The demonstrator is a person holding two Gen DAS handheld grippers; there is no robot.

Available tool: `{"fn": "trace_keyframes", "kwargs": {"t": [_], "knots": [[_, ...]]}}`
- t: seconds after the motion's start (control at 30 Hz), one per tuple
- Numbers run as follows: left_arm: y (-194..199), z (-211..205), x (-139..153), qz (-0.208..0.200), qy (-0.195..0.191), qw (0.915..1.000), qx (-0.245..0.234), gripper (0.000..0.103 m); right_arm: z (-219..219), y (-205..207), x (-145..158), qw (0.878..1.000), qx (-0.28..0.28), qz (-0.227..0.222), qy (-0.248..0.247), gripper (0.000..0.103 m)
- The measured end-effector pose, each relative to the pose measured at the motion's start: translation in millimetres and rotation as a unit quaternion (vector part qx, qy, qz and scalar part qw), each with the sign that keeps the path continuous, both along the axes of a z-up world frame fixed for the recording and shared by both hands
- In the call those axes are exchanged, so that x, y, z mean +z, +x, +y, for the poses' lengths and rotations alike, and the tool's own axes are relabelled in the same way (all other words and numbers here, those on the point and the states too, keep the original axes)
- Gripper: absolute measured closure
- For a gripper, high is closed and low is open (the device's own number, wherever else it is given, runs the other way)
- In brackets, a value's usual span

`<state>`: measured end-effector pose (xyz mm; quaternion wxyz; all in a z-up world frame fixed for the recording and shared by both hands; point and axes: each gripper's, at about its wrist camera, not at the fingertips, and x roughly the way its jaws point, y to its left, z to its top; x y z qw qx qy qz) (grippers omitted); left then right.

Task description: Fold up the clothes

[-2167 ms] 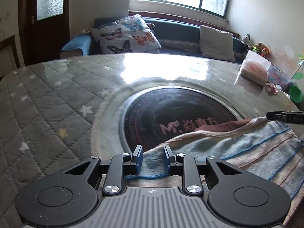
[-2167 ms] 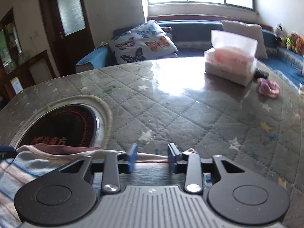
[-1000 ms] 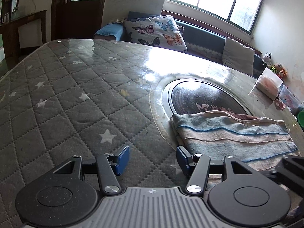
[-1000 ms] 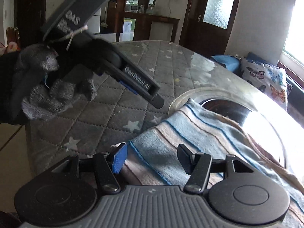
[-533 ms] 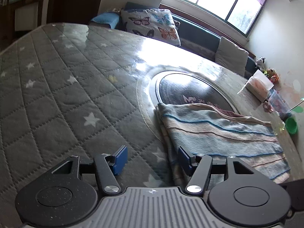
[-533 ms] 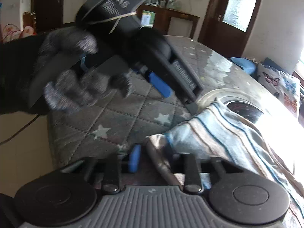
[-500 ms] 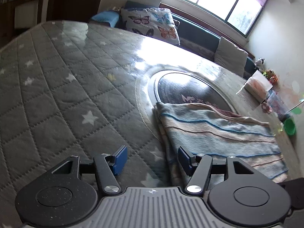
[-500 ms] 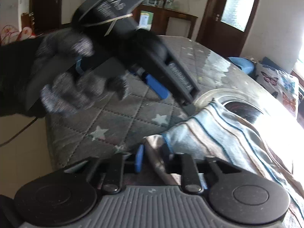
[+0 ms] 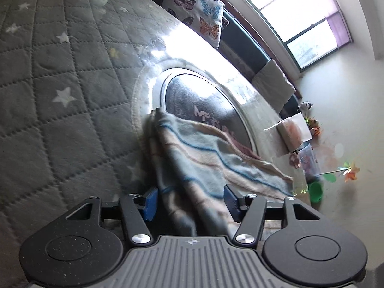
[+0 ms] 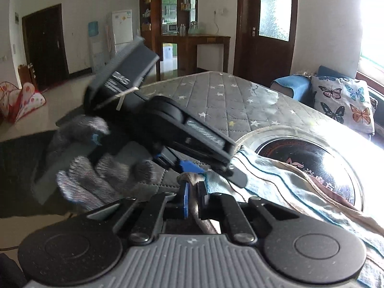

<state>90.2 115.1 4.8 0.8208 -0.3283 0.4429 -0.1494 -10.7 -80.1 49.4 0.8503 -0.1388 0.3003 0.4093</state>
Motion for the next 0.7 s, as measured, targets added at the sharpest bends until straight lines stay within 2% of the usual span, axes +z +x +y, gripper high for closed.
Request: {"fn": "trace_keyframes", "kwargs": {"t": [0.03, 0.13, 0.23, 0.37, 0.7], "knots": [[1.5, -1.3, -0.7, 0.001, 0.0, 1.0, -0.001, 0.078, -1.5, -1.1, -0.4, 1.0, 0.002, 0.001, 0.002, 0.097], [5.8, -5.2, -2.9, 0.003, 0.002, 1.0, -0.006, 0.089, -5.3, -0.8, -2.3, 1.0, 0.004, 0.01, 0.008, 0.095], [5.3, -4.7, -2.3, 0.0, 0.006, 1.0, -0.006, 0.09, -16.3, 1.9, -1.0, 1.0, -0.004, 0.016, 0.019, 0.086], [3.7, -4.5, -0.3, -0.009, 0.008, 0.9999, -0.009, 0.091, -44.5, 22.1, -3.1, 0.998, -0.052, 0.029, 0.024, 0.086], [1.6, -8.7, 10.3, -0.03, 0.008, 0.9994, -0.014, 0.091, -77.3, 97.1, -39.2, 0.981, -0.192, 0.026, -0.02, 0.086]]}}
